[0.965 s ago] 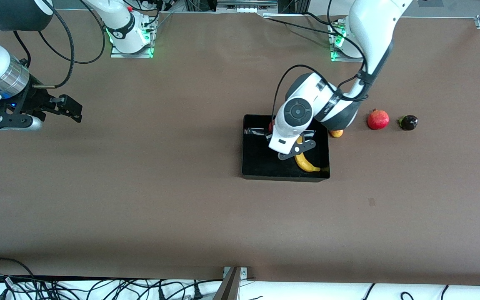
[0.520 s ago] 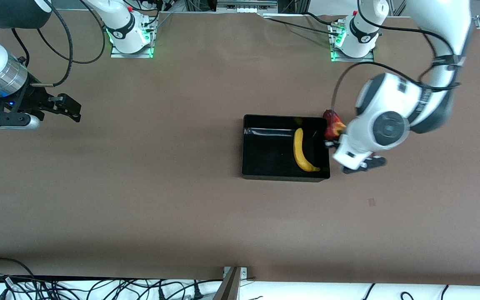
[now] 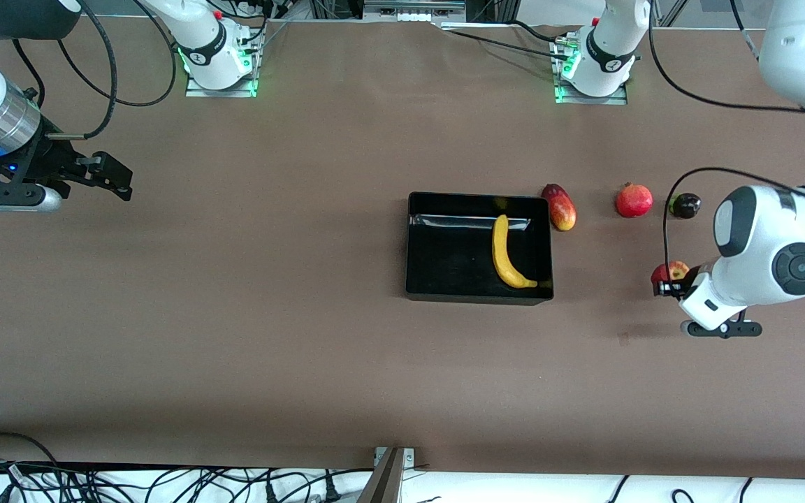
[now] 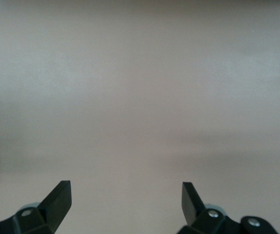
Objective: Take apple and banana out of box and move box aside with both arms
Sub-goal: 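Lift the apple out and set it on the table, open the left gripper, then move the left gripper back into the tray and grasp the yellow banana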
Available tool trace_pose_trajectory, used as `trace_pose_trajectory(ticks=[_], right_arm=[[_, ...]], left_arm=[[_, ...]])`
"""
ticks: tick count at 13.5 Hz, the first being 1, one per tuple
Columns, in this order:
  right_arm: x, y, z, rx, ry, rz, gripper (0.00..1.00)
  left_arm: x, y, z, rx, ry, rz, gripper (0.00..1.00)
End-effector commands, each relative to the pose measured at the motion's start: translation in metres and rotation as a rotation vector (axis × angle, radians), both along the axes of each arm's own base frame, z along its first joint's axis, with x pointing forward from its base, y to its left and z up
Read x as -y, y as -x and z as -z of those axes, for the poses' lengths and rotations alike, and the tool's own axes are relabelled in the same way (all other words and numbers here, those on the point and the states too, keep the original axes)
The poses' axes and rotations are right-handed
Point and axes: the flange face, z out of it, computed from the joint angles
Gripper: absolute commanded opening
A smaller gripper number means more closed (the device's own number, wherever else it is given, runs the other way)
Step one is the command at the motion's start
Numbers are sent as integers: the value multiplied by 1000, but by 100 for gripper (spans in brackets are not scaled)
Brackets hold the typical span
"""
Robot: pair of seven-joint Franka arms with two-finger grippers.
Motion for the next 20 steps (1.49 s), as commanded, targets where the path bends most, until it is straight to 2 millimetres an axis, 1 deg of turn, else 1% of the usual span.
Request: trace_pose_trajectory(ticks=[1,3,4,5,6,7,8,9,10,11,12,13,14,15,17,19,20], right_arm=[[0,0,-4,10,9,4,100],[2,0,-5,11,9,7,100],[2,0,-5,11,7,7,100],[1,1,-7,13,7,6,100],[1,2,-8,10,7,6,100],[1,3,-8,7,8,6,100],[2,3,-8,7,8,8,100],[2,3,-8,7,8,8,100],[2,3,-8,7,8,8,100],[2,3,-8,7,8,8,100],[2,2,-7,8,8,7,100],[2,2,-7,8,8,7,100],[3,2,-6,8,8,9,100],[5,1,-6,8,8,12,100],[5,1,-6,8,8,13,100],[5,1,-5,7,8,13,100],[5,1,-6,8,8,13,100]], left_arm=[[0,-11,45,48,-15,46,0],[-4,-11,58,57,-20,49,0],[-4,-10,60,55,-22,48,0],[-4,-10,61,52,-22,51,16],[-5,-9,61,52,-24,54,81],[-7,-8,60,44,-27,49,100],[-8,-8,51,34,-34,45,100],[-5,-6,34,-12,-51,46,100],[10,-9,6,-53,-72,56,100],[15,-16,-21,-75,-89,28,100],[29,-18,-45,-74,-99,-35,100],[46,-17,-63,-50,-102,-119,100],[83,-16,-70,-38,-61,-211,100],[120,-13,-71,-37,-49,-273,100],[189,-1,-65,-31,-65,-361,100],[255,16,-62,-24,-75,-412,100],[278,23,-56,-27,-81,-442,100]])
